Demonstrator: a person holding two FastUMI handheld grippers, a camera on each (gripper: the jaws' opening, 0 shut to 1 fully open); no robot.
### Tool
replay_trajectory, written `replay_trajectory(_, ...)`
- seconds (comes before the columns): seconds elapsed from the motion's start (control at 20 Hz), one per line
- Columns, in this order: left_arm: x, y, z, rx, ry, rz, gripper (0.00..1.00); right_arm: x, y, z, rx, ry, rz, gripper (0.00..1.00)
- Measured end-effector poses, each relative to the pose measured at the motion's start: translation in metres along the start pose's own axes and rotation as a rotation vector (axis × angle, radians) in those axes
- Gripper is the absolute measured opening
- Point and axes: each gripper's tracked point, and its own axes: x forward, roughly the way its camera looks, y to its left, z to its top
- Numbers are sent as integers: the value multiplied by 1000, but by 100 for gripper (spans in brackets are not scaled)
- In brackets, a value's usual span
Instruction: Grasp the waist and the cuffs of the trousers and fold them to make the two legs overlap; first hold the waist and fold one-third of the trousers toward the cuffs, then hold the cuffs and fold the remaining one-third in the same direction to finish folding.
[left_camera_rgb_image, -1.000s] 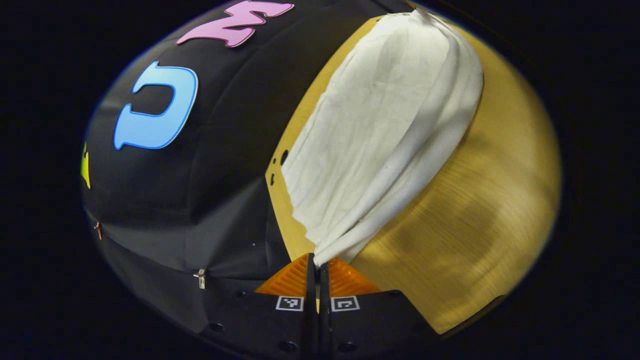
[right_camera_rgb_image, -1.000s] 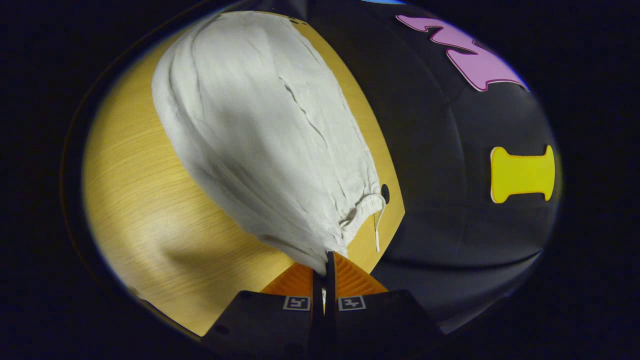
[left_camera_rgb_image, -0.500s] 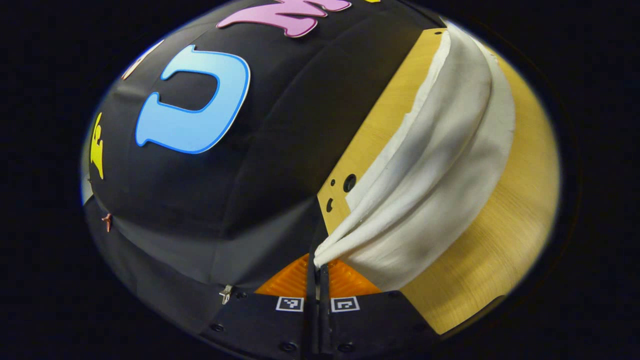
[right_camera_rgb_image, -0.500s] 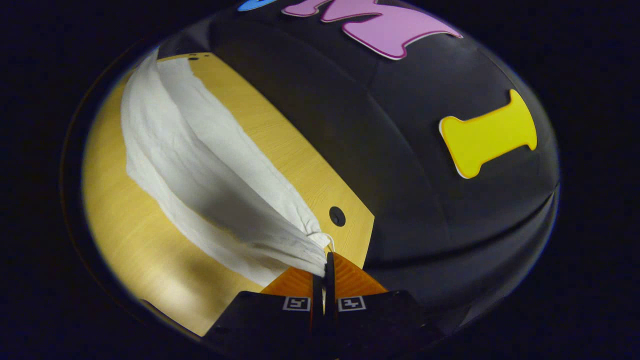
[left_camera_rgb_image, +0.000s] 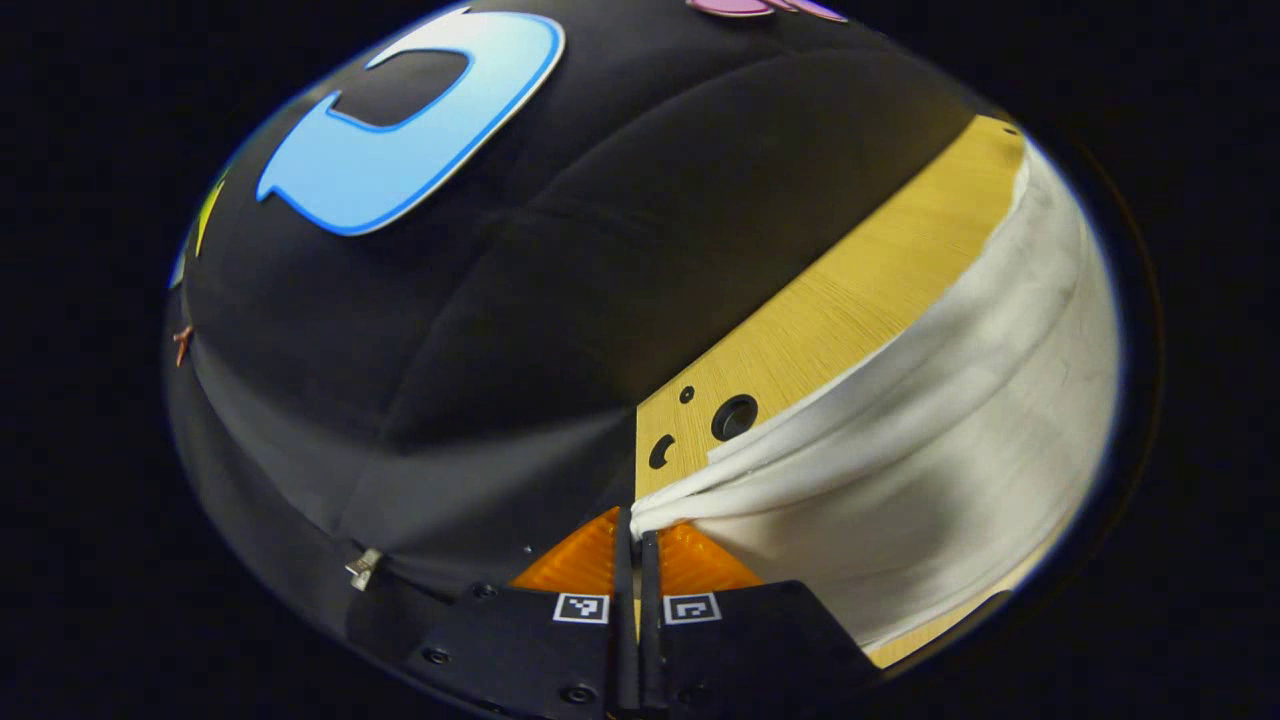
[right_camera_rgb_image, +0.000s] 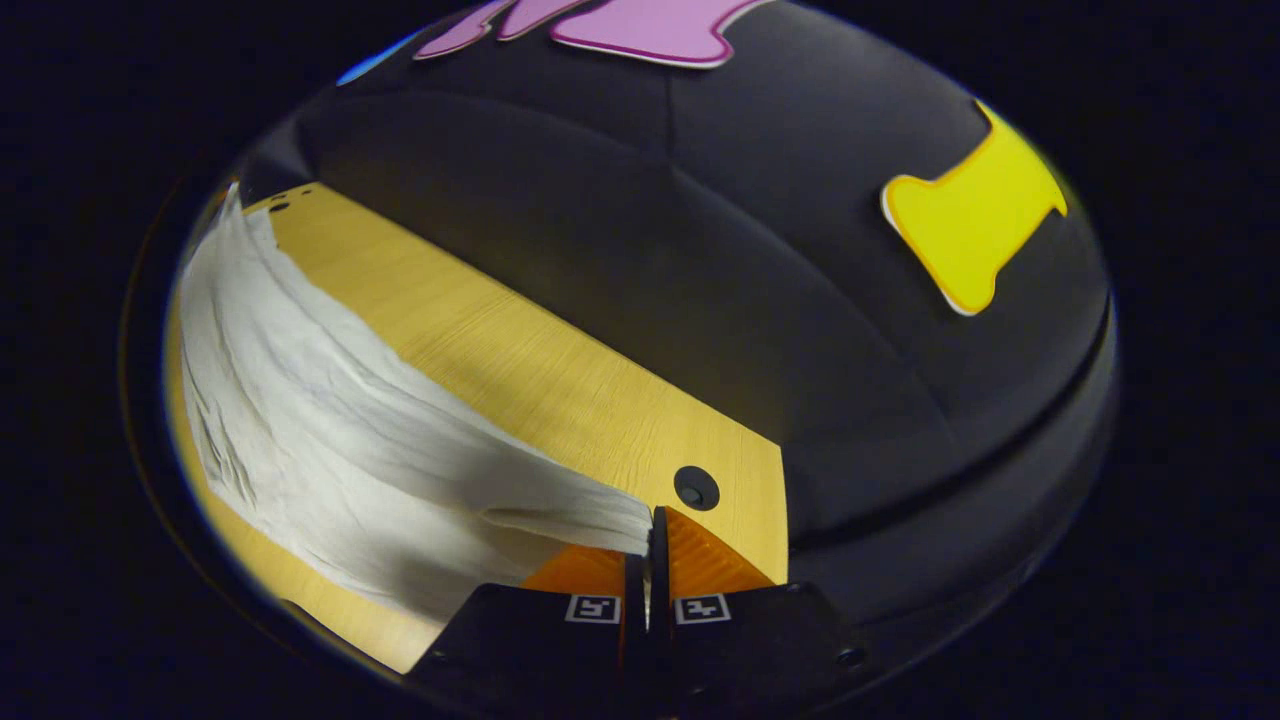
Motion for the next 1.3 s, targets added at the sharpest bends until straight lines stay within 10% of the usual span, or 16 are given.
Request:
replay_trajectory(0.25,18,-39,-15,-107,66,-74,13,-1,12,-2,362,75,58,17)
replay_trajectory(0.4,13,-48,-22,-199,75,-88,65,-3,7,5,417,51,37,35)
replay_trajectory(0.55,8,-42,-28,-278,77,-69,96,-9,0,-6,452,49,21,92)
replay_trajectory(1.3,-90,39,-29,-575,-22,70,97,-57,-46,-12,817,-41,-182,98)
